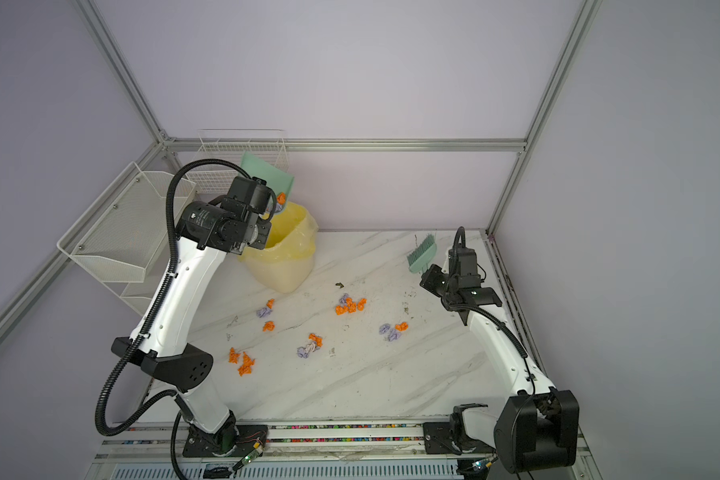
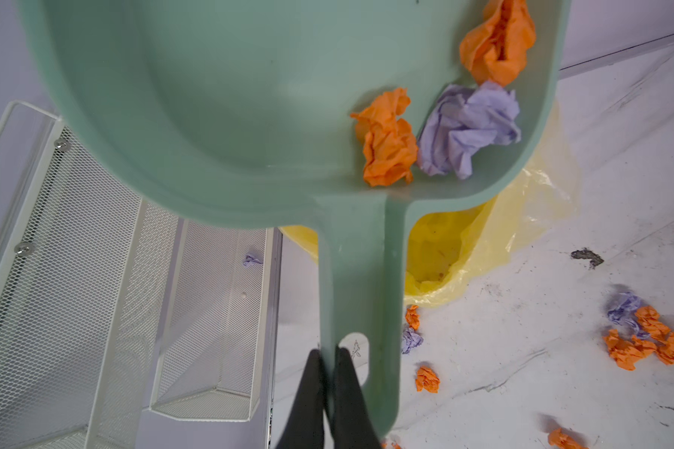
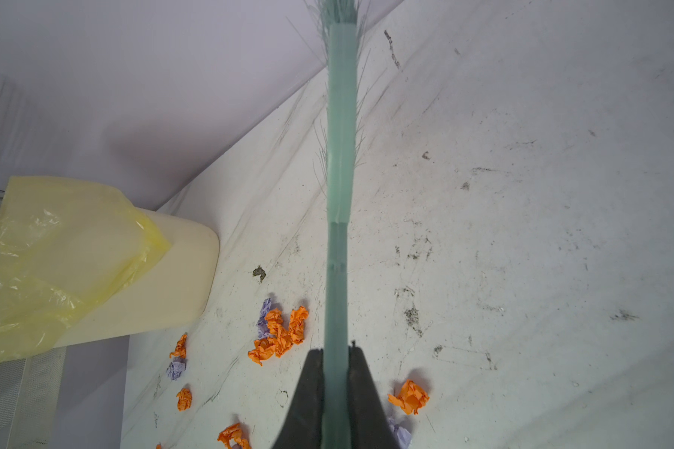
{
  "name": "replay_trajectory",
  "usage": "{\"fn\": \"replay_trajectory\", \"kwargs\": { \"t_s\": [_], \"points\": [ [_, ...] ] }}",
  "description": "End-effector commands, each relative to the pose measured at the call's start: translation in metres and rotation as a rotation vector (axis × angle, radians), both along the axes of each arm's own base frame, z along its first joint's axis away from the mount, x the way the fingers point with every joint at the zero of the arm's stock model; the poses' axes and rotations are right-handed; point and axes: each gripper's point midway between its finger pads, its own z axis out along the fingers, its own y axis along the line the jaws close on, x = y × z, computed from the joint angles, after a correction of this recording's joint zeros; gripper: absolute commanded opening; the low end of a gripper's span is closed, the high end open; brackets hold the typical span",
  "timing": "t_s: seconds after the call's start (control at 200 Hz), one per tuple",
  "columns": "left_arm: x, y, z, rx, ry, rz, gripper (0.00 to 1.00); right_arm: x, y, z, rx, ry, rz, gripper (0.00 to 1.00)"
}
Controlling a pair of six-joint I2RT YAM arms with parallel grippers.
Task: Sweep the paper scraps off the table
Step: 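Carry the dustpan over the yellow bin and tip it with the left gripper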
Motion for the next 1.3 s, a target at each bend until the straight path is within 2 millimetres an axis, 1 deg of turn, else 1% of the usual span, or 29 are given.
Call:
{"fn": "replay_trajectory", "kwargs": {
  "t_s": [0.0, 0.19, 0.31, 0.385, 0.46, 0.63, 0.755, 0.865, 1.065, 1.145, 1.24, 1.295],
  "points": [
    [0.006, 0.012, 0.004, 0.085, -0.023, 0.026, 0.0, 0.001, -0.002, 0.02, 0.004, -0.072, 0.001, 0.0],
    [0.012, 0.022, -0.008, 0.207, 0.013, 0.065, 0.0, -0.001, -0.001, 0.02, 0.003, -0.076, 0.008, 0.0],
    [0.015, 0.033, -0.013, 0.332, 0.034, 0.106, 0.0, -0.002, -0.001, 0.018, -0.001, -0.076, 0.012, 0.0],
    [0.016, 0.041, -0.016, 0.425, 0.045, 0.13, 0.0, -0.003, 0.0, 0.017, 0.004, -0.074, 0.018, 0.0],
    [0.016, 0.049, -0.013, 0.524, 0.046, 0.166, 0.0, -0.004, 0.001, 0.016, 0.008, -0.079, 0.02, 0.0],
    [0.016, 0.058, -0.014, 0.692, 0.058, 0.2, 0.0, -0.006, 0.003, 0.014, 0.017, -0.076, 0.03, 0.0],
    [0.014, 0.062, -0.021, 0.807, 0.099, 0.202, 0.0, -0.007, 0.003, 0.012, 0.023, -0.084, 0.03, 0.0],
    [0.017, 0.063, -0.024, 0.882, 0.127, 0.21, 0.0, -0.007, 0.005, 0.009, 0.03, -0.078, 0.041, 0.0],
    [0.023, 0.058, -0.012, 0.928, 0.122, 0.203, 0.0, -0.007, 0.008, 0.008, 0.044, -0.085, 0.047, 0.0],
    [0.024, 0.054, -0.011, 0.958, 0.132, 0.187, 0.0, -0.007, 0.007, 0.009, 0.042, -0.091, 0.045, 0.0],
    [0.026, 0.039, -0.014, 1.004, 0.121, 0.126, 0.0, -0.007, 0.006, 0.01, 0.037, -0.093, 0.041, 0.0],
    [0.026, 0.035, -0.014, 1.034, 0.107, 0.124, 0.0, -0.007, 0.008, 0.009, 0.042, -0.091, 0.051, 0.0]
  ]
}}
